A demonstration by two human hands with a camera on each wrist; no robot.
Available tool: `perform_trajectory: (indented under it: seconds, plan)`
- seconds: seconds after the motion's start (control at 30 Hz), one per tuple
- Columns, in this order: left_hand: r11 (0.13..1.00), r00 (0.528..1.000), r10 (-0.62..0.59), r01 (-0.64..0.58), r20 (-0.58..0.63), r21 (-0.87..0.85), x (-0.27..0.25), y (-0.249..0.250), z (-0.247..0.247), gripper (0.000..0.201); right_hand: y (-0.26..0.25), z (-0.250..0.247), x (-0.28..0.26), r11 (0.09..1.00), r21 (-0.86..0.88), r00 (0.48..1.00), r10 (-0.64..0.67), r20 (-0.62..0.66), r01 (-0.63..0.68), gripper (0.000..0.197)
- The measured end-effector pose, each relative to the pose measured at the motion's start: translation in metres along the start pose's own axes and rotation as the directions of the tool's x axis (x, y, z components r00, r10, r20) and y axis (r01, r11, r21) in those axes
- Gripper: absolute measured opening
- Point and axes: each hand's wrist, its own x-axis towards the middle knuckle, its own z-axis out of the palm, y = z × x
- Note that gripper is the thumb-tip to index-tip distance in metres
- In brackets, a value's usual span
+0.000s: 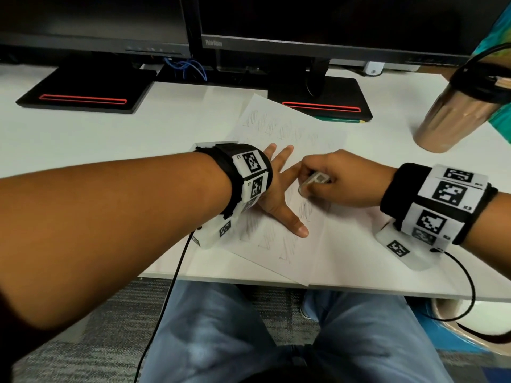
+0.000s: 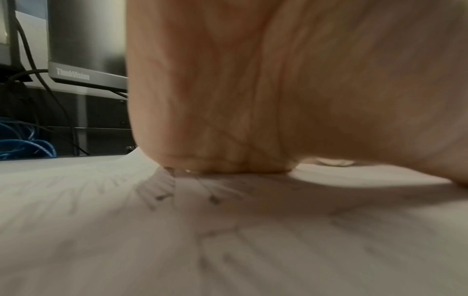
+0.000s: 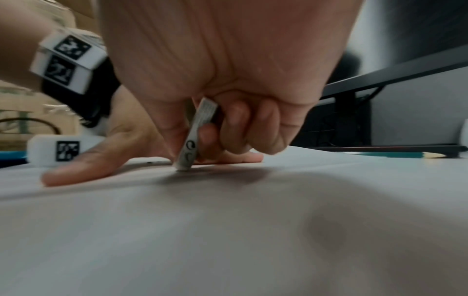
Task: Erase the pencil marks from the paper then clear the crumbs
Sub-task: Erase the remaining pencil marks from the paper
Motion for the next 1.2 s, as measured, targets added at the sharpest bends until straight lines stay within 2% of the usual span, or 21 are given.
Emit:
perform_trajectory:
  seconds: [0.03, 0.1, 0.17, 0.23, 0.33, 0.37, 0.43, 0.5, 0.57, 0.63, 0.7, 0.77, 0.87, 0.93, 1.0, 1.1, 1.2]
  plan:
    - [1.0, 1.0, -0.001, 0.001, -0.002, 0.0, 0.0, 0.0, 0.0, 0.141, 0.001, -0.001, 0.001, 0.998, -0.059, 1.0, -0.002, -0.027, 0.001, 0.005]
    - [1.0, 1.0, -0.003, 0.003, 0.003, 0.003, 0.001, 0.001, -0.001, 0.14, -0.002, 0.002, -0.001, 0.993, -0.111, 0.999, -0.05, -0.002, 0.049, 0.005]
    - [1.0, 1.0, -0.007, 0.007, 0.005, 0.009, 0.0, 0.001, -0.001, 0.139, -0.007, 0.005, -0.004, 0.995, -0.025, 0.994, -0.092, 0.063, 0.093, 0.008]
    - [1.0, 1.0, -0.009, 0.009, 0.0, 0.009, 0.0, 0.0, -0.001, 0.14, -0.006, 0.003, -0.003, 0.999, 0.007, 0.998, -0.053, 0.04, 0.053, 0.008]
    - [1.0, 1.0, -0.007, 0.007, -0.009, 0.009, 0.001, 0.0, -0.002, 0.142, -0.001, 0.0, 0.0, 0.984, -0.174, 0.998, -0.037, -0.051, 0.028, 0.006]
    - [1.0, 1.0, -0.006, 0.006, -0.011, 0.006, 0.002, 0.0, -0.001, 0.141, -0.003, 0.002, -0.001, 0.983, -0.172, 0.998, -0.064, -0.027, 0.058, 0.006]
    - [1.0, 1.0, -0.01, 0.01, -0.02, -0.002, 0.003, -0.001, 0.001, 0.142, -0.009, 0.007, -0.005, 0.99, -0.04, 0.99, -0.132, 0.056, 0.135, 0.007]
    - [1.0, 1.0, -0.008, 0.008, -0.022, 0.003, 0.003, -0.001, 0.002, 0.144, -0.008, 0.005, -0.006, 0.994, 0.019, 0.992, -0.111, 0.062, 0.11, 0.008]
    - [1.0, 1.0, -0.008, 0.008, -0.024, 0.016, 0.004, -0.002, 0.002, 0.147, -0.002, 0.001, -0.003, 0.995, -0.08, 0.998, -0.065, -0.009, 0.064, 0.007]
    - [1.0, 1.0, -0.002, 0.003, -0.027, 0.025, 0.004, -0.002, 0.001, 0.15, -0.002, 0.003, -0.004, 0.984, -0.149, 0.995, -0.102, -0.016, 0.098, 0.007]
    - [1.0, 0.999, -0.002, 0.003, -0.032, 0.021, 0.003, -0.002, 0.002, 0.149, -0.007, 0.008, -0.007, 0.984, -0.028, 0.983, -0.172, 0.059, 0.174, 0.008]
    - [1.0, 1.0, -0.005, 0.006, -0.025, 0.018, 0.002, -0.001, 0.002, 0.148, -0.009, 0.007, -0.008, 0.989, 0.046, 0.986, -0.143, 0.08, 0.14, 0.006]
    - [1.0, 1.0, -0.012, 0.013, -0.019, 0.026, 0.002, 0.0, 0.0, 0.15, -0.004, 0.002, -0.006, 0.994, -0.03, 0.994, -0.108, 0.008, 0.108, 0.005]
    - [1.0, 1.0, -0.012, 0.013, -0.024, 0.025, 0.001, 0.0, 0.0, 0.149, -0.008, 0.007, -0.009, 0.985, -0.017, 0.984, -0.173, 0.051, 0.174, 0.006]
    - [1.0, 0.999, -0.009, 0.01, -0.032, 0.027, 0.0, 0.0, 0.0, 0.148, -0.012, 0.011, -0.013, 0.979, 0.072, 0.974, -0.2, 0.104, 0.193, 0.004]
    - [1.0, 0.999, -0.016, 0.016, -0.029, 0.023, 0.0, -0.001, 0.001, 0.149, -0.005, 0.004, -0.009, 0.992, 0.033, 0.991, -0.127, 0.047, 0.125, 0.007]
    - [0.999, 0.999, -0.014, 0.015, -0.033, 0.028, -0.001, 0.0, 0.001, 0.148, -0.009, 0.008, -0.01, 0.982, -0.005, 0.98, -0.187, 0.063, 0.188, 0.006]
